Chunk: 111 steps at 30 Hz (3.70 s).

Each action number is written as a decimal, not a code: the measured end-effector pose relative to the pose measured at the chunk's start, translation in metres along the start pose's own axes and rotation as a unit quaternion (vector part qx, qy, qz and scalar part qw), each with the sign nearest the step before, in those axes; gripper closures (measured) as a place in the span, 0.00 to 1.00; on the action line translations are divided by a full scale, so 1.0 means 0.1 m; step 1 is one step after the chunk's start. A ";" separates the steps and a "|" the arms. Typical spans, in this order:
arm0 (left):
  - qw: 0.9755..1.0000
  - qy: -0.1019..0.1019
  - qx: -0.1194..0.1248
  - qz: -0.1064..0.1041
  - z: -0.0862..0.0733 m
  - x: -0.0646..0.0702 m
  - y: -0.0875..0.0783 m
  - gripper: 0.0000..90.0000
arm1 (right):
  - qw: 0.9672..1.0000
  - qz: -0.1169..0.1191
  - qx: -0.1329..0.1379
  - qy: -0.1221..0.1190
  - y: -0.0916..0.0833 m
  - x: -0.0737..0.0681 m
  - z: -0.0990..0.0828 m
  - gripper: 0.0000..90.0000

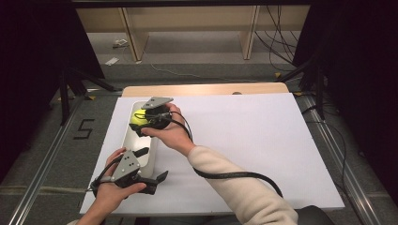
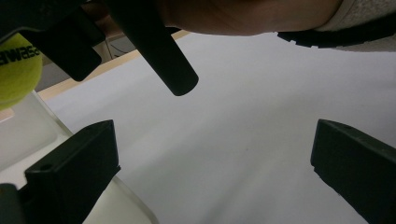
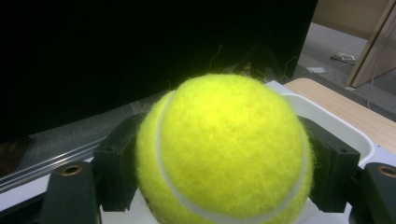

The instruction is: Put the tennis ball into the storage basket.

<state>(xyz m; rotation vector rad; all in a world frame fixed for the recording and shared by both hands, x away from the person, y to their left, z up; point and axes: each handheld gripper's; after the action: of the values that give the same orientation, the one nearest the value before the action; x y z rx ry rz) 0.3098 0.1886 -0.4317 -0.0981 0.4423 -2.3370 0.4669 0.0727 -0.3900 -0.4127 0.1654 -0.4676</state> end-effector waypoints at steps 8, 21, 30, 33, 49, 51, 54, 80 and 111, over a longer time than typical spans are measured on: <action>1.000 0.002 0.000 0.001 0.00 0.00 0.00 0.00 | 1.000 0.005 -0.004 0.000 0.04 -0.02 0.01 0.29; 1.000 0.001 0.001 0.000 0.00 0.00 0.00 0.00 | 1.000 0.005 -0.011 -0.003 0.09 -0.02 0.01 0.29; 1.000 0.000 0.001 -0.001 0.00 0.00 0.00 0.00 | 1.000 0.006 -0.015 0.001 0.13 -0.03 0.00 0.29; 1.000 0.000 0.001 -0.001 0.00 0.00 0.00 0.00 | 1.000 0.007 -0.017 0.000 0.15 -0.02 -0.01 0.29; 1.000 0.001 0.002 -0.003 0.01 0.01 -0.01 0.00 | 1.000 0.007 -0.026 0.008 0.21 0.01 -0.03 0.29; 1.000 0.001 0.002 -0.003 0.01 0.01 -0.01 0.00 | 1.000 0.006 -0.027 0.008 0.22 0.01 -0.04 0.29; 1.000 0.000 0.002 -0.004 0.01 0.02 -0.01 0.00 | 1.000 0.006 -0.030 0.007 0.22 0.02 -0.05 0.29; 1.000 0.003 0.002 -0.004 0.01 0.01 -0.01 0.00 | 0.999 0.005 -0.052 0.009 0.34 0.02 -0.09 0.29; 1.000 0.002 0.002 -0.005 0.01 0.01 -0.01 0.00 | 0.997 0.011 -0.074 0.006 0.43 0.01 -0.14 0.29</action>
<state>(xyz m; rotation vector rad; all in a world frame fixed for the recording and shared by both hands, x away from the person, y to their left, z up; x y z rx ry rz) 0.3084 0.1882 -0.4307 -0.0937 0.4397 -2.3477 0.4819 0.1018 -0.4204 -0.5520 0.2174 -0.4386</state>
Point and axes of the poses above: each handheld gripper's, and its own axes: y roughly forward along the jaws, z roughly out of its top, x roughly to its right, and after that the axes turned 1 degree about z, right-handed
